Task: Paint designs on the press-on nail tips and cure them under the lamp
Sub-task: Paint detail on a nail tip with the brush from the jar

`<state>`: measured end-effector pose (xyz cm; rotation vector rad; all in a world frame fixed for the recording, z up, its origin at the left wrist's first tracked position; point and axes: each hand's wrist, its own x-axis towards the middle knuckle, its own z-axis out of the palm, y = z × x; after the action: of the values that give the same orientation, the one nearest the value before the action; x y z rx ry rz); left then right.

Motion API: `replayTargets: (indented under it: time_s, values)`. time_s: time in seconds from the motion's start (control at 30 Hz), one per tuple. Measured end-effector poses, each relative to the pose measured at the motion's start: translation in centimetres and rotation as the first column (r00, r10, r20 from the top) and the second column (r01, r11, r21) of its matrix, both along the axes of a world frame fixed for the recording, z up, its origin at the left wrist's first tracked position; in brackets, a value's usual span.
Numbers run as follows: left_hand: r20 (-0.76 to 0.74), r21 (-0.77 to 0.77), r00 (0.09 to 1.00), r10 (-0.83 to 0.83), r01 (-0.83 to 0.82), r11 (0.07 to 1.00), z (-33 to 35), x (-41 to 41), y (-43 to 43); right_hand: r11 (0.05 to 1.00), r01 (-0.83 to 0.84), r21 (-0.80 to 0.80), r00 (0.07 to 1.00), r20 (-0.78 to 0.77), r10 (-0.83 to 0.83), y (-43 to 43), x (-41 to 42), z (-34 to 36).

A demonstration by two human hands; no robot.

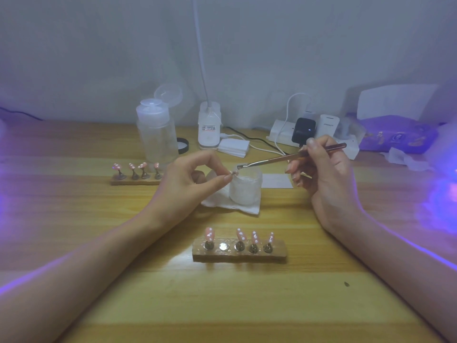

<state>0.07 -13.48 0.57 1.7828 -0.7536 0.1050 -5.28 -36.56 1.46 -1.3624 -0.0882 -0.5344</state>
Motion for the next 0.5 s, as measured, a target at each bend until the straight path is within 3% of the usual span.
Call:
replayTargets:
  time_s: [0.5]
  values:
    - [0.002, 0.012, 1.000, 0.008, -0.008, 1.000, 0.08, -0.19, -0.11, 0.998, 0.034, -0.050, 0.998, -0.049, -0.036, 0.09, 0.05, -0.32]
